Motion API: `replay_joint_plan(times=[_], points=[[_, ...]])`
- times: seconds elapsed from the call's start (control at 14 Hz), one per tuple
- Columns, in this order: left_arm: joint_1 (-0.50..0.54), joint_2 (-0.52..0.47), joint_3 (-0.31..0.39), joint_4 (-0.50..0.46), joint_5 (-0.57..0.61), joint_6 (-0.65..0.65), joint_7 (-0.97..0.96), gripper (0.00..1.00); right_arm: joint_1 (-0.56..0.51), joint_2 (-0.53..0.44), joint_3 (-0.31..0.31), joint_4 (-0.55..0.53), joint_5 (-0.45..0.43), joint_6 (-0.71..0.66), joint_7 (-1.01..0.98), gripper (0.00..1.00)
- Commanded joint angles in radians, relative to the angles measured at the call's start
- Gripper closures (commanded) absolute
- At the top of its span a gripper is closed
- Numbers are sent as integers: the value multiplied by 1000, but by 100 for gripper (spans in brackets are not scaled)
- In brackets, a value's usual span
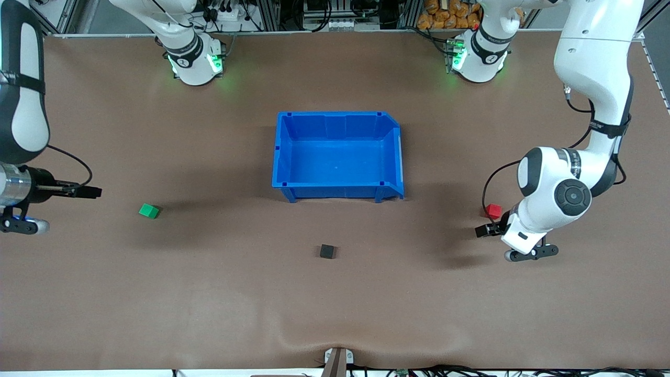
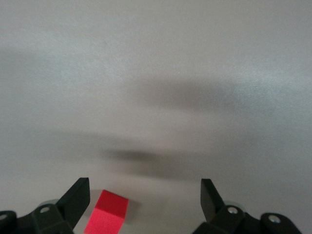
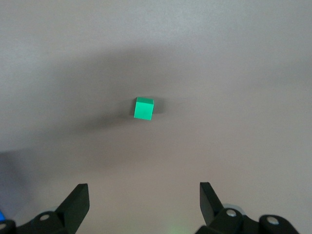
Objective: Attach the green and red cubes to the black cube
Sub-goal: 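Close the left gripper on the red cube while the right gripper grasps green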
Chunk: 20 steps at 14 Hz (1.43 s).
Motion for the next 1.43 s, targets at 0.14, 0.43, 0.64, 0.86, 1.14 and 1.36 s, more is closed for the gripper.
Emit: replay_joint_plan(times=[0.14,0.43,0.64,0.86,1.14,1.36], points=[[16,-27,2,-26,87,-4,105,0,-23,22,11,-95,11,162,6,0],[39,-98,-24,-182,93,69,213,0,-35,57,10,-140,10,239,5,0],[45,-95,-28,-236,95,154,251,0,-42,74,11,-178,11,306,6,0],[72,-84,-30,-234,82,154,396,0,-45,91,11,-226,11,395,8,0],[102,-62,-47,-239,76,154,450,0,-42,142,11,-237,28,444,15,0],[100,-42,-61,-239,76,154,437,0,-42,185,11,-238,33,498,15,0]])
